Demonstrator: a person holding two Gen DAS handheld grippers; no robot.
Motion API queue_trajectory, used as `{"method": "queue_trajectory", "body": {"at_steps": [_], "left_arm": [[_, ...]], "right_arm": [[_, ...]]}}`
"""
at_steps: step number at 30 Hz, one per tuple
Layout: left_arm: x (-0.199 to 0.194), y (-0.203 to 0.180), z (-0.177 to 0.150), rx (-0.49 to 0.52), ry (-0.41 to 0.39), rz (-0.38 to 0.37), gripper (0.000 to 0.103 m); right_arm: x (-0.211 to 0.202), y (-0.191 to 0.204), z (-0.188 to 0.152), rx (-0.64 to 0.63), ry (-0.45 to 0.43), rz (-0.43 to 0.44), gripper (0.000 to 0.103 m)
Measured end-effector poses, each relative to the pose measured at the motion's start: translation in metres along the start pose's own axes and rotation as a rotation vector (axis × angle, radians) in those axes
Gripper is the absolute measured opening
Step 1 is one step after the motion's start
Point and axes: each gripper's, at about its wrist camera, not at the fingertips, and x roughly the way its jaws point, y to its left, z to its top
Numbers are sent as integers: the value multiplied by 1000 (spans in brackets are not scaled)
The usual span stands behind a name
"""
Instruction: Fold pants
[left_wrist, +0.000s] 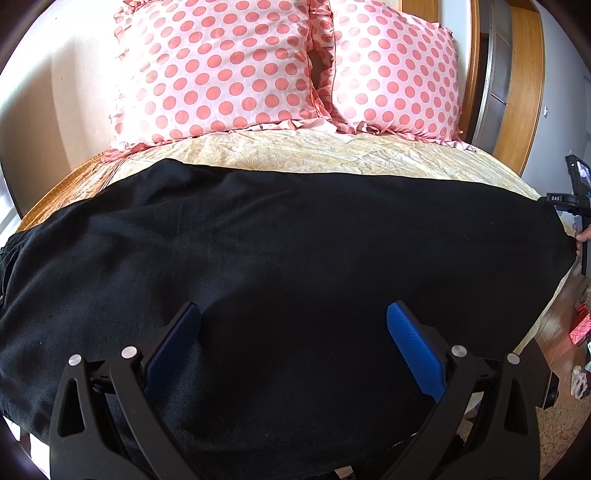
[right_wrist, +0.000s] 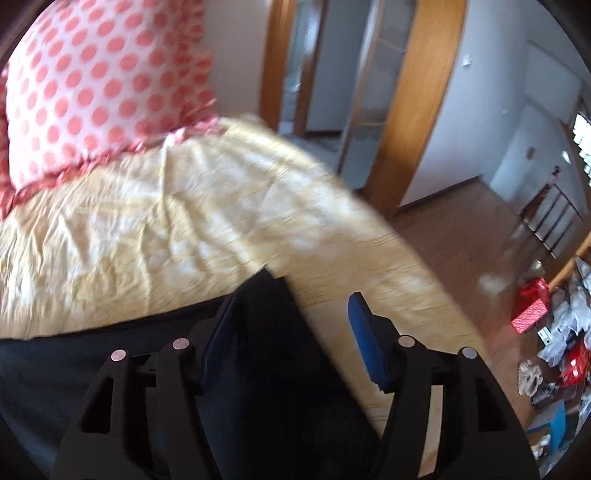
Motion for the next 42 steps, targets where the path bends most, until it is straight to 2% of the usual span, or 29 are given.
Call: {"method": "queue_trajectory", "body": {"at_steps": [2,5,6,9,14,16,21,24,26,29,39,42], "left_arm": [[-1,0,-1,1,-4,-5,101],[-3,1,-3,-8,-12,-19,101],[-3,2,-3,-12,-15,-24,101],[-3,4,-3,-18,-18,-36,101],[-6,4,-4,-10,-24,-53,101],[-7,4,-5,-11,-27,-59,101],[-8,6,-7,-14,-29,-62,101],[-11,7,-8,-16,-32,-59,101],[-12,8,-9,-22,-33,-56,101],[-12,10,-8,-30,-31,-57,101],[-12,11,-9,-28,-33,-56,101],[-13,13,-10,-35,-35,-55,101]], "right_arm": [[-14,-25,0,83,-9,-15,62],[-33,-55,-15,191,13,91,65],[-41,-67,-27,251,22,150,68],[-48,-90,-56,405,57,241,70],[-44,-115,-94,589,127,298,69],[-41,-114,-100,610,144,329,67],[-37,-96,-96,559,160,365,62],[-34,-91,-98,547,175,342,58],[-38,-88,-99,513,164,301,47],[-46,-83,-100,459,142,268,36],[-50,-54,-94,306,94,190,36],[-58,-54,-91,304,58,217,21]]}}
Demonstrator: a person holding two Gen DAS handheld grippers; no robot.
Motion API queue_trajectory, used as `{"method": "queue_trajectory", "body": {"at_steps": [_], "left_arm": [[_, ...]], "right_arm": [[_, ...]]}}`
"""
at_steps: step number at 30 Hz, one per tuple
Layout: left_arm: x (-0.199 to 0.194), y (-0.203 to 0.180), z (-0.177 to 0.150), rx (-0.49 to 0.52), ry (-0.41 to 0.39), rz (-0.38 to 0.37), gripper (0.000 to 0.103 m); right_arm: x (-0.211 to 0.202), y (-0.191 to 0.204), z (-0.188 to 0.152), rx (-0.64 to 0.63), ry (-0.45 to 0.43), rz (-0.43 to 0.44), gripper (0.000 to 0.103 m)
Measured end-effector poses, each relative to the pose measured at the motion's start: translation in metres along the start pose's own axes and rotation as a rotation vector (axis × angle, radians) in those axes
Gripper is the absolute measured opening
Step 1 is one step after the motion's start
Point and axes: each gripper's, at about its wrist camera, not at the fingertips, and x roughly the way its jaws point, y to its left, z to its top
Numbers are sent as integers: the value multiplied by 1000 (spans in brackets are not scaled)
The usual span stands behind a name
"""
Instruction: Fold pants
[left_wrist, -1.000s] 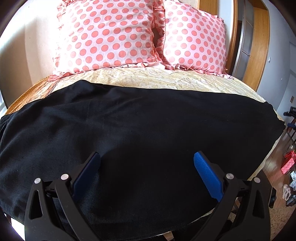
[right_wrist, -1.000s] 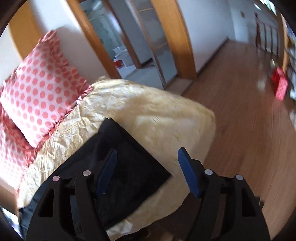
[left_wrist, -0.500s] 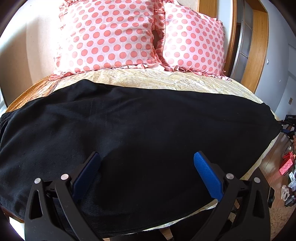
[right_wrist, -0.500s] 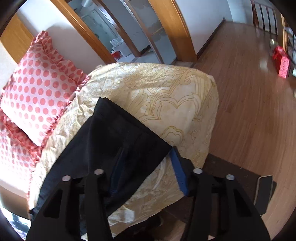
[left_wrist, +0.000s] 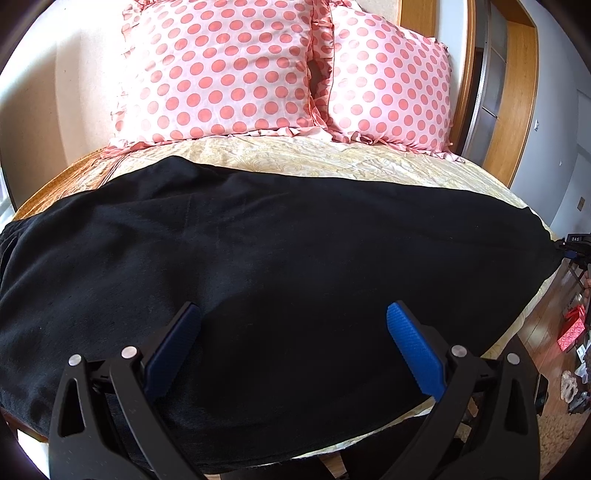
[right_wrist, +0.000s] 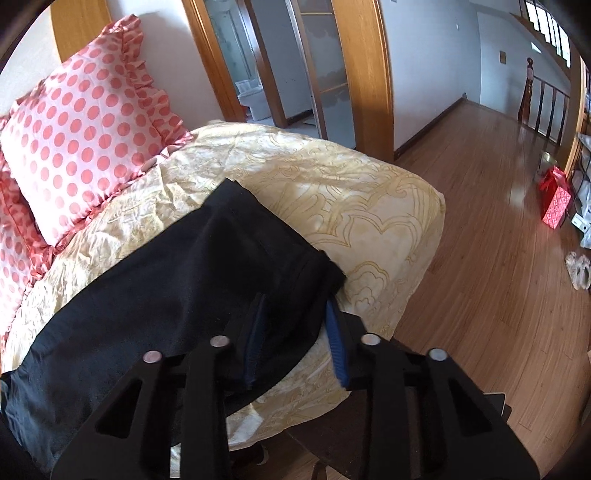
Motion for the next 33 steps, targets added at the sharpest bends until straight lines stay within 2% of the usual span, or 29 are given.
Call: {"method": "queue_trajectory", "body": {"at_steps": [2,7,14,17,21,23,26,27,30,33], "left_arm": [[0,1,0,-4,0,-2,101],[0,2,0,-7,-2,-5,101],[-7,10,2,-57,-24,-21,101],[-12,14,3,-70,-40,-12,101],[-19,20,5,-83,-60,12,101],[-22,24,5,-90,-68,25,101],[-27,31,5,-106,-79,59,101],[-28,34,5,-113,-80,67,101],[-31,44,4,-145,-75,94,101],[-37,53,-1,-165,-80,102,101]], "right_arm": [[-6,1,3,15,-20,33,16],[-25,11,14,58,-72,188,14],[-36,56,22,64,-44,482,14],[-40,100,19,14,15,617,14],[-51,175,5,-117,83,805,14],[-56,210,-7,-179,139,897,14],[-64,271,-39,-274,262,1065,14],[-68,291,-53,-317,309,1098,14],[-70,341,-99,-523,391,1054,14],[-68,358,-131,-679,418,959,14]]}}
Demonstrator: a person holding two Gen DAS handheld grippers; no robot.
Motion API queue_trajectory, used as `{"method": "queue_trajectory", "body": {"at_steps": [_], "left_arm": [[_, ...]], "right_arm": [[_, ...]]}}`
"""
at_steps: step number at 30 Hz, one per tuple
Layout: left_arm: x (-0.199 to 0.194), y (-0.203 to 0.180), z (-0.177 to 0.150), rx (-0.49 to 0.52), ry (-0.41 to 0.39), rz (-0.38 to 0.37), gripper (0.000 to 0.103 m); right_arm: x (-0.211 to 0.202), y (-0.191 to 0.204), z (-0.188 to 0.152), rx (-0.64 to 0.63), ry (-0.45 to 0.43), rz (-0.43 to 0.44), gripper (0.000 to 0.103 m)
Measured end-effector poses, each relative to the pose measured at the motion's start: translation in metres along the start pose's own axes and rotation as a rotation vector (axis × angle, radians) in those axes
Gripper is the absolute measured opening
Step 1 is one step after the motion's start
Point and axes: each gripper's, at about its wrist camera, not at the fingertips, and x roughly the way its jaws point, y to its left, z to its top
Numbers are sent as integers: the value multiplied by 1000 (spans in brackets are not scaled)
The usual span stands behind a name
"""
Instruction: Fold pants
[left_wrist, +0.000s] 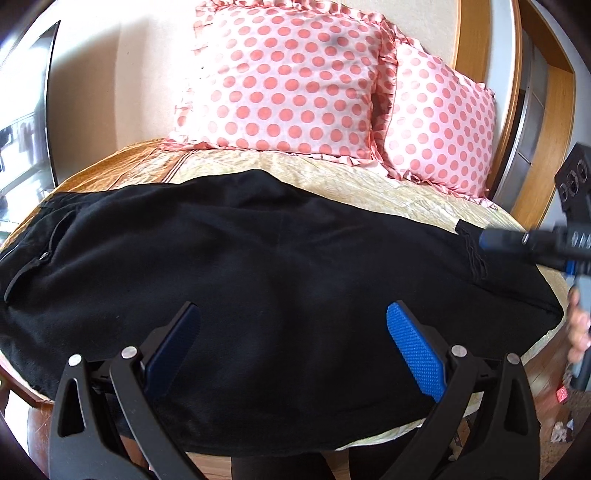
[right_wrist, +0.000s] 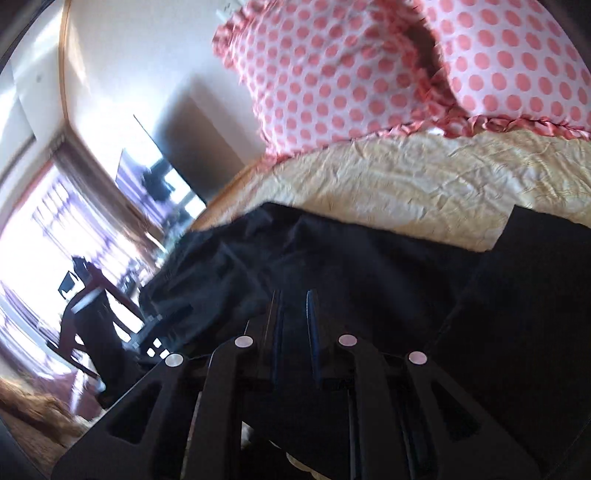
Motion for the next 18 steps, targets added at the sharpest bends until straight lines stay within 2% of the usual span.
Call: {"method": "queue_trajectory", "body": {"at_steps": [4,5,6,9,10,12,13,16,18], "left_arm": [[-3,11,-3,-9,-5,27,101],[-2,14,-3,-17,-4,27,101],[-2,15,-3,-25,-2,23,101],[1,17,-1,-42,0,1,101],[3,16,0,-39,1,-5,101],[5,13,1,-25,1,-13,101],[5,11,1,-19,1,-15,101],[6,9,0,-14,5,-22,101],[7,10,0,-18,11,-23,101]], "right_arm": [[-23,-28,-2,44,-19,-126,17],[-31,-32,-4,24,-31,-196,17],[-39,-29,-11,-53,-52,-322,17],[-54,-27,-33,-195,-62,-532,17],[-55,-28,-37,-211,-55,-553,18],[-55,-31,-43,-231,-44,-589,42],[-53,-29,-46,-252,-47,-604,61],[-44,-25,-49,-318,-54,-615,62],[-35,-27,-47,-336,-34,-635,55]]}}
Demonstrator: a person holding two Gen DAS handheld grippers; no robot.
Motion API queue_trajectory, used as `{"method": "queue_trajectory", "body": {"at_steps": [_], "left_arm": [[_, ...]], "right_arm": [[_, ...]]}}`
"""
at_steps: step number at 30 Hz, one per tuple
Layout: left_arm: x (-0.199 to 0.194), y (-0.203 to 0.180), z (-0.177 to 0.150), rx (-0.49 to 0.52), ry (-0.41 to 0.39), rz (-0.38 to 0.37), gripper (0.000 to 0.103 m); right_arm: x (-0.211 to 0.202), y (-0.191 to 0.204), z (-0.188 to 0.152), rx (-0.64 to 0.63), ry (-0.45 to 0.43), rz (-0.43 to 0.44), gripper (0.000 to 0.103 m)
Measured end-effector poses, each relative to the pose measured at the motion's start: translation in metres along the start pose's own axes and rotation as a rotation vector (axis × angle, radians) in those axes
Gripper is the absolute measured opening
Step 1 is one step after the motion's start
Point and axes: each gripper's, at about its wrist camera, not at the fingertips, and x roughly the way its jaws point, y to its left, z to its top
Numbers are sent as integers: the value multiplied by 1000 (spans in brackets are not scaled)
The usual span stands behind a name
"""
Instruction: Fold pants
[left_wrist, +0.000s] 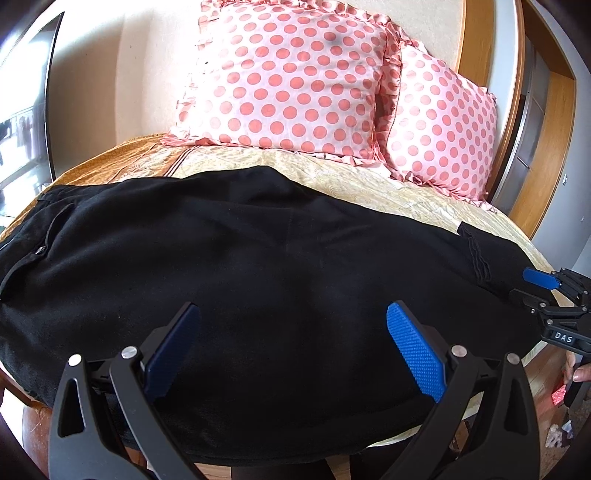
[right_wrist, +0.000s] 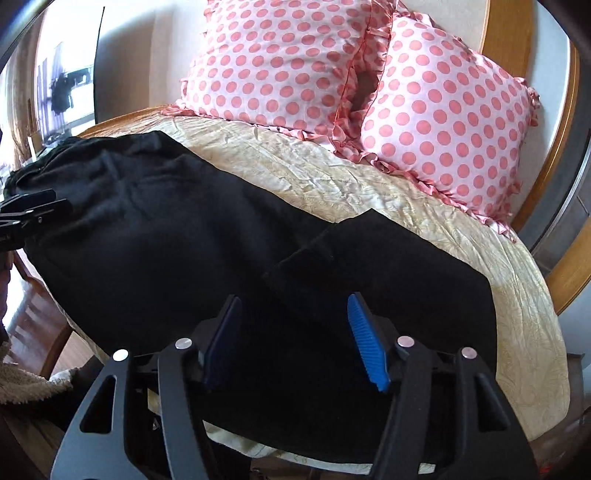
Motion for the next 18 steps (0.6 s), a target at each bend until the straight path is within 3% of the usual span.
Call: {"method": "queue_trajectory", "body": {"at_steps": [11,18], "left_arm": [[4,6,1,-24,13,0,101],[8,4,1,-9,24,7,101]], "right_arm": [[21,31,-4,-315,35,-247,52],[22,38,1,-396,77,-198,51]]}}
